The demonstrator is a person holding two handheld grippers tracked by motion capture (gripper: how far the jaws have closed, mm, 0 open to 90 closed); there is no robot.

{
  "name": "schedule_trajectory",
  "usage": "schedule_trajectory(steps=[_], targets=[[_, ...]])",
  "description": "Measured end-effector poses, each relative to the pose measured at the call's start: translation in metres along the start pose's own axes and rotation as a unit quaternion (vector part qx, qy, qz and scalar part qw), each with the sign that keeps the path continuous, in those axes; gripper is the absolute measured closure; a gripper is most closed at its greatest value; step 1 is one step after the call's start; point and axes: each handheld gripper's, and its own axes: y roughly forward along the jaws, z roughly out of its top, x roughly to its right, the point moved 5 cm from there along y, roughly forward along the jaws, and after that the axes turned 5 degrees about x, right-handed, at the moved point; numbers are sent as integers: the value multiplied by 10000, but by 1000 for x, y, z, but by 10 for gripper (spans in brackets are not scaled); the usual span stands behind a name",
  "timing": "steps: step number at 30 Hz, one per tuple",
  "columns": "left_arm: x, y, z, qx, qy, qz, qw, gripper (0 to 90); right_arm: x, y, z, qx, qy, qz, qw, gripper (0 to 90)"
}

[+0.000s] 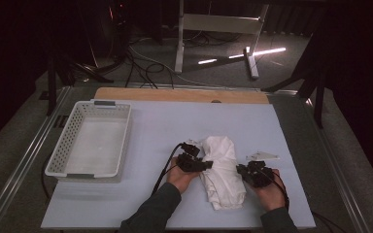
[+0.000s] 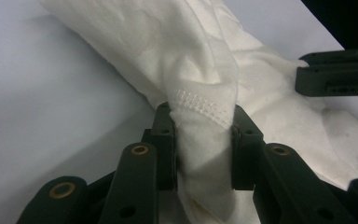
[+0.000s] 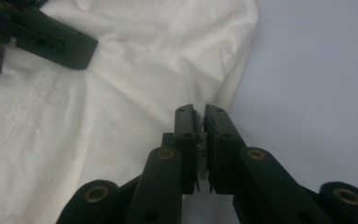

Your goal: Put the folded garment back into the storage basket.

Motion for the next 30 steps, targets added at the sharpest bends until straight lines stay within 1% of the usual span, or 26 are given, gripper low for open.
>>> schedule_trajectory(steps=[2, 5, 7, 8, 9, 10, 11, 12, 13, 14, 16, 17, 18, 19, 20, 21, 22, 23, 24, 25, 26, 27, 28, 30], targets=[[-1, -1, 1, 35, 10, -15, 10000, 704, 0, 0, 0, -2, 1, -2, 10000, 826], [-4, -3, 1, 40, 33, -25, 10000, 707, 1, -2, -1, -20, 6, -54, 10000, 790], [-5, -4, 2, 58, 62, 15, 10000, 708, 4, -2, -1, 15, 62, -122, 9999, 727], [-6, -5, 2, 49, 81, 7, 10000, 708, 4, -2, -1, 15, 62, -122, 9999, 727], [-7, -5, 2, 54, 87, 10, 9999, 709, 6, -3, 0, 69, 114, -168, 9998, 665], [-8, -6, 3, 46, 96, 19, 9999, 709, 6, -3, 0, 69, 114, -168, 9998, 665], [-10, -7, 3, 57, 83, 22, 9999, 709, 7, -4, 0, 115, 163, -220, 9996, 619], [-11, -8, 3, 60, 69, 24, 10000, 709, 8, -4, 0, 132, 195, -220, 9995, 590], [-12, -9, 4, 72, 57, 28, 10000, 709, 8, -4, 0, 132, 195, -220, 9995, 590], [-13, -10, 4, 75, 59, 37, 9999, 709, 9, -5, 0, 162, 239, -217, 9993, 559], [-14, -11, 5, 86, 55, 32, 9999, 709, 9, -6, 1, 289, 330, -128, 9990, 501], [-16, -13, 5, 84, 52, 33, 9999, 709, 9, -7, 2, 364, 336, -72, 9987, 468], [-16, -13, 5, 84, 52, 33, 9999, 709, 9, -7, 2, 364, 336, -72, 9987, 468], [-18, -15, 6, 113, 60, 13, 9999, 711, 5, -10, 6, 571, 306, 91, 9979, 380], [-18, -15, 6, 113, 60, 13, 9999, 711, 5, -10, 6, 571, 306, 91, 9979, 380], [-18, -16, 6, 110, 72, 15, 9999, 711, 2, -11, 8, 634, 266, 122, 9976, 340], [-19, -17, 6, 111, 85, 21, 9999, 712, 1, -11, 8, 664, 251, 139, 9974, 329], [-20, -18, 6, 119, 121, 45, 9998, 712, 1, -11, 8, 664, 251, 139, 9974, 329], [-20, -19, 6, 109, 169, 90, 9998, 714, 0, -12, 9, 680, 237, 155, 9973, 302], [-21, -19, 7, 117, 147, 89, 9998, 715, -1, -12, 9, 700, 241, 154, 9971, 282], [-22, -20, 7, 124, 136, 82, 9998, 715, -1, -12, 9, 700, 241, 154, 9971, 282], [-22, -21, 7, 135, 137, 92, 9998, 717, -1, -13, 9, 733, 279, 149, 9968, 251], [-23, -22, 7, 133, 136, 92, 9998, 717, -1, -13, 9, 733, 279, 149, 9968, 251], [-25, -24, 7, 142, 143, 95, 9998, 718, -1, -14, 10, 776, 302, 181, 9964, 219]])
